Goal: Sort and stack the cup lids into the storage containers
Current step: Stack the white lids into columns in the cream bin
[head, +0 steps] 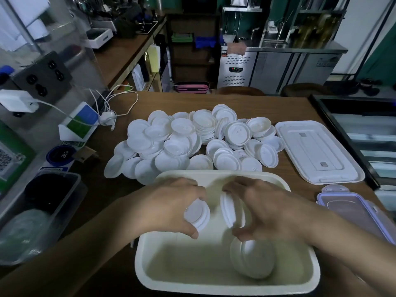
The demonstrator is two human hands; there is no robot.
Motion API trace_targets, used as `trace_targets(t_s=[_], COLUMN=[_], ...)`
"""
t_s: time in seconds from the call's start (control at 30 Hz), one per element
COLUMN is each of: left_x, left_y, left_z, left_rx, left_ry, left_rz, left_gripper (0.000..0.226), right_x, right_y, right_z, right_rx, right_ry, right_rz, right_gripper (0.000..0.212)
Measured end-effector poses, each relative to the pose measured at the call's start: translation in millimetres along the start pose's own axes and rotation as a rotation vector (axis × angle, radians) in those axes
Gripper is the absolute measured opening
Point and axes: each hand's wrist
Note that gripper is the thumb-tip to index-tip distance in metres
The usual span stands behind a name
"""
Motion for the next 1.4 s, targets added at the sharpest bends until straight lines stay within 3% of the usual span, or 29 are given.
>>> trace_targets(t_s=[0.13,0.33,0.67,0.83,1.0,1.2,1.4], left_x=[2,7,6,2,-1,-6,-4], left_y=[15,27,30,32,35,28,-35], left_z=[9,24,28,31,30,28,23], left_rx=[-0.057,-0.099,-0.104,-0.144,-0.174,-0.106,0.112], left_ry=[-0.104,-0.172,-0.168,-0.135,-0.111,0.012,0.179], left_rz=[0.075,0.108,0.142,0.238,0.187,0.133,-0.276], left_gripper=[0.064,0.063,0.059,0.046,0.051,0.047,0.025], right_x=[-9,-26,-27,-24,-23,-19,0], right_y=[11,30,37,37,41,27,-38], right_z=[19,36,40,40,39,34,27], right_rx=[-0.098,-0.165,-0.16,-0.158,-0.184,-0.079,0.199], right_ry=[0.025,0.09,0.098,0.044,-0.01,-0.025,-0.014], right_rz=[-0.013,-0.059,-0.084,-0.136,-0.169,-0.061,0.214], right_gripper=[0.083,0.061,0.071,0.056,0.046,0.047,0.022])
Point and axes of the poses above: each hand's wrist, its own z-axis towards the middle knuckle, its own y-axis out of the palm, x = y × z, and after that the axes turned 12 degrees about -z, right-handed
